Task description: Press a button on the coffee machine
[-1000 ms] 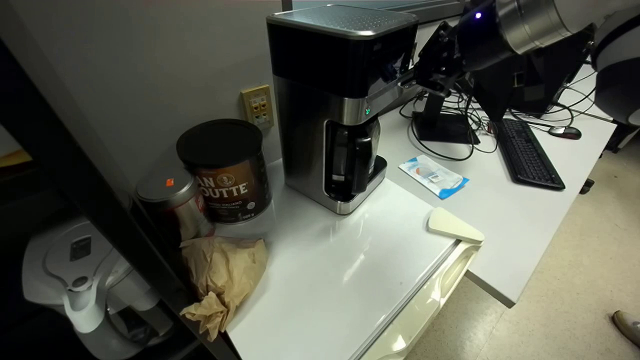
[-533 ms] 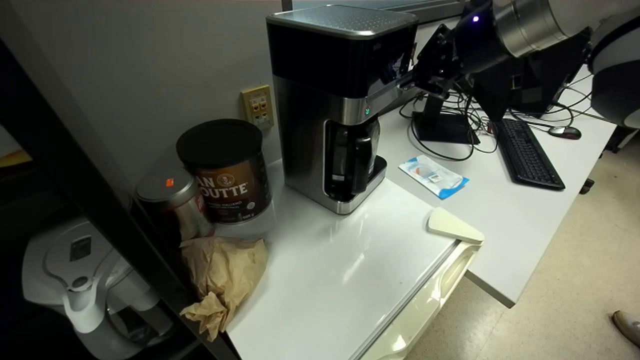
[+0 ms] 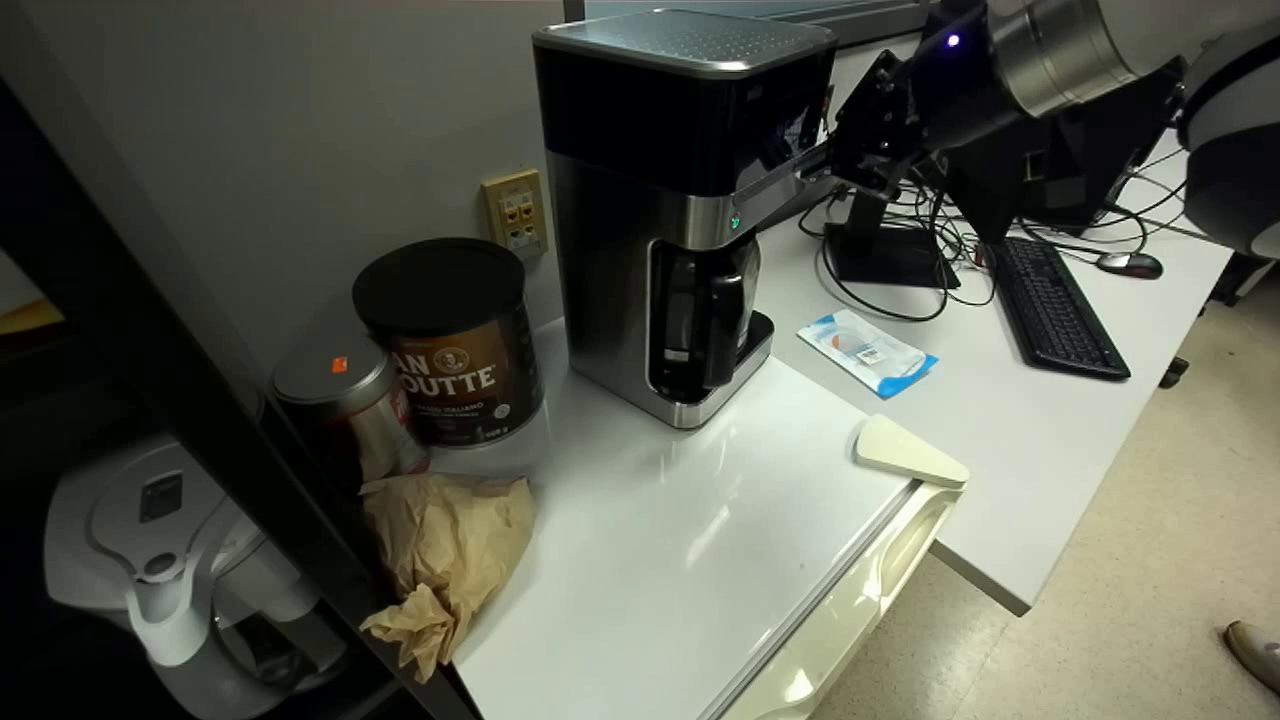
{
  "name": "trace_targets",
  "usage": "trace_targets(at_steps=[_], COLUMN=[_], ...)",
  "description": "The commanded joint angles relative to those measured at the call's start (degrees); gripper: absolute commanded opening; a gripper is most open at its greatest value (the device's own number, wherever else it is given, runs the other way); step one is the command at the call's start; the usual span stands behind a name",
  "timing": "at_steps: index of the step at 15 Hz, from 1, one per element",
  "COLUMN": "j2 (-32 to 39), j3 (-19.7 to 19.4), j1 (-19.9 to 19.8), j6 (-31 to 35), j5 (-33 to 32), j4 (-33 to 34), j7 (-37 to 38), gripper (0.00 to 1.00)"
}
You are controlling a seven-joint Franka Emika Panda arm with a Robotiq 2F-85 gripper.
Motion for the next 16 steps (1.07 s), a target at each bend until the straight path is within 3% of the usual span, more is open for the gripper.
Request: trace_targets(at_steps=[1, 6, 16], j2=[-2.6, -5.5, -7.5], j3=[-2.2, -7.7, -23.3], j1=[1.9, 7.1, 23.2], j6=[2.5, 4.4, 7.2], j5=[-0.7, -0.4, 0.8], j4=[-4.7, -10.7, -19.0], j7=[-0.6, -2.0, -5.0], gripper=[0.0, 0.0, 0.0])
